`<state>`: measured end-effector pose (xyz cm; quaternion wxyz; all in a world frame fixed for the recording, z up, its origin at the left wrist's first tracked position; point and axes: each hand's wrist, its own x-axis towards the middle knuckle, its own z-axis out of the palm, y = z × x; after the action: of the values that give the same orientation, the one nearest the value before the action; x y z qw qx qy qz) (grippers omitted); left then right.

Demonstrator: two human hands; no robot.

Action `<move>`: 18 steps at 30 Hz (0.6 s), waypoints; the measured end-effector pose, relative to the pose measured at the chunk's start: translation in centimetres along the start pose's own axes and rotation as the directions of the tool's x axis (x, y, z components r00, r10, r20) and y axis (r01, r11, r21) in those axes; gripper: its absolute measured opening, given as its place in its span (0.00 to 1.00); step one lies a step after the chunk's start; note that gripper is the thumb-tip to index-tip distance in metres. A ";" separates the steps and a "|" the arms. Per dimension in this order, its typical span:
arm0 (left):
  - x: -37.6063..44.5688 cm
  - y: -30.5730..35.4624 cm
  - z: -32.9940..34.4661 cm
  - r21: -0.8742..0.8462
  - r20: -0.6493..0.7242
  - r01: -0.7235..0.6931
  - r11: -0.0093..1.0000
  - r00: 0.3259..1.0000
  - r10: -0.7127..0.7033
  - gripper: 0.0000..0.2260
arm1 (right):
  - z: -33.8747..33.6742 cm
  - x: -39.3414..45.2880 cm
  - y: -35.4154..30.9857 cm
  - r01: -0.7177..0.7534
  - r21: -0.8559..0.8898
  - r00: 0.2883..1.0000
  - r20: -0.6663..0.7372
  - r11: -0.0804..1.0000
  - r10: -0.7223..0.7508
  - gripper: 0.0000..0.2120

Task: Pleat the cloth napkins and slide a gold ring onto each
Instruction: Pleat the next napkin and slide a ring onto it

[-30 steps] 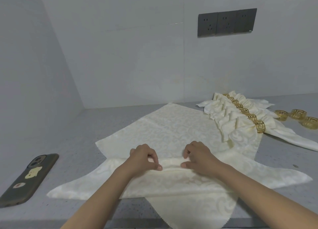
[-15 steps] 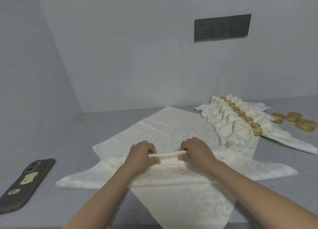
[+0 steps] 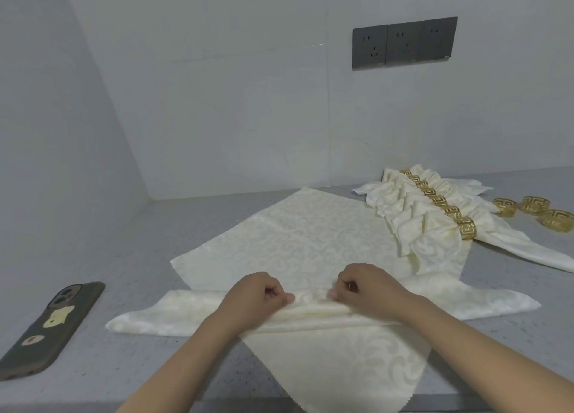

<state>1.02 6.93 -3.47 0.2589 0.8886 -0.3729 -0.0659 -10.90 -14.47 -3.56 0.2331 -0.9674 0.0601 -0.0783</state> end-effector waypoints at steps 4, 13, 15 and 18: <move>0.3 0.2 1.2 0.143 -0.053 -0.080 0.987 0.995 0.088 0.11 | 1.2 0.3 -0.2 0.043 -0.059 0.999 -0.017 0.997 -0.044 0.13; -1.7 0.0 3.7 0.248 0.119 -0.207 0.946 0.976 0.182 0.22 | 2.9 -1.6 0.1 0.113 -0.088 0.993 0.045 0.990 -0.109 0.22; -2.4 0.1 3.8 0.324 0.153 -0.206 0.923 0.975 0.164 0.25 | 3.4 -2.4 0.2 0.119 -0.128 0.992 0.063 0.985 -0.112 0.22; -3.3 0.3 3.8 0.371 0.170 -0.218 0.902 0.972 0.165 0.36 | 3.7 -3.2 -0.1 0.128 -0.171 0.989 0.089 0.977 -0.114 0.32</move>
<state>-2.69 7.56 -6.81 0.0578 0.8745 -0.4809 -0.0247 -13.40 -12.32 -7.14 0.1435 -0.9885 -0.0017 -0.0484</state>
